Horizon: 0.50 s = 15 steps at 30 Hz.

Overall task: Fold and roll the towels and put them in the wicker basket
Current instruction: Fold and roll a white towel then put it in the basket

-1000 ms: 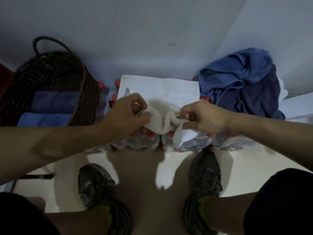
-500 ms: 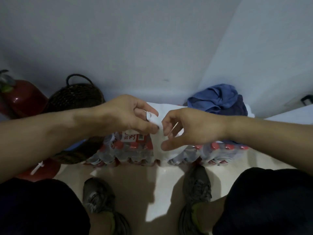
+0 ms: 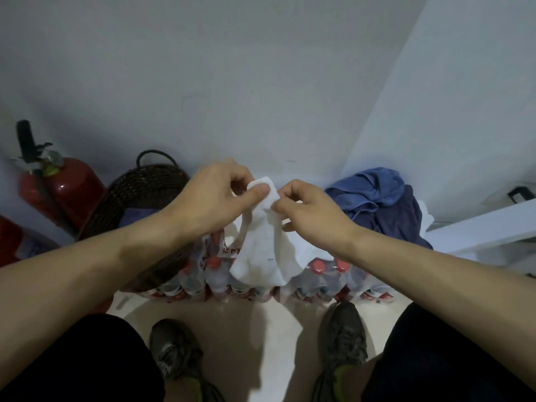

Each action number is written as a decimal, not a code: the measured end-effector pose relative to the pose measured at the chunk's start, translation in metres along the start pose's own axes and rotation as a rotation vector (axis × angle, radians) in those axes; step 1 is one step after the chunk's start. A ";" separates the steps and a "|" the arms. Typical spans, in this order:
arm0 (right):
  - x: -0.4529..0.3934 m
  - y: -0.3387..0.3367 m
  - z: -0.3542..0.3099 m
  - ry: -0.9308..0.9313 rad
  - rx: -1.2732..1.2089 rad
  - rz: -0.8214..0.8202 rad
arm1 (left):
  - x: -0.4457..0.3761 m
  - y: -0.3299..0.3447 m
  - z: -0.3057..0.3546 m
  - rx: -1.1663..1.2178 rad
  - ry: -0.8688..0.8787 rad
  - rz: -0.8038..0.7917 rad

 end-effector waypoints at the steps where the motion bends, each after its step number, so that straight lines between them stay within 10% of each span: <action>1: -0.002 0.000 -0.001 -0.006 -0.010 0.019 | -0.002 -0.001 -0.002 0.002 -0.005 0.031; 15: -0.017 -0.004 -0.008 -0.072 -0.071 -0.179 | -0.010 -0.015 0.005 0.455 -0.079 0.021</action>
Point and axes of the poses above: each hand's wrist, its own x-axis away from the middle knuckle, its own y-axis out of the palm, z = x × y, the point moved 2 cm from there along -x, towards the middle knuckle, and after that the axes turned 9 degrees about y, right-handed, at the moved point
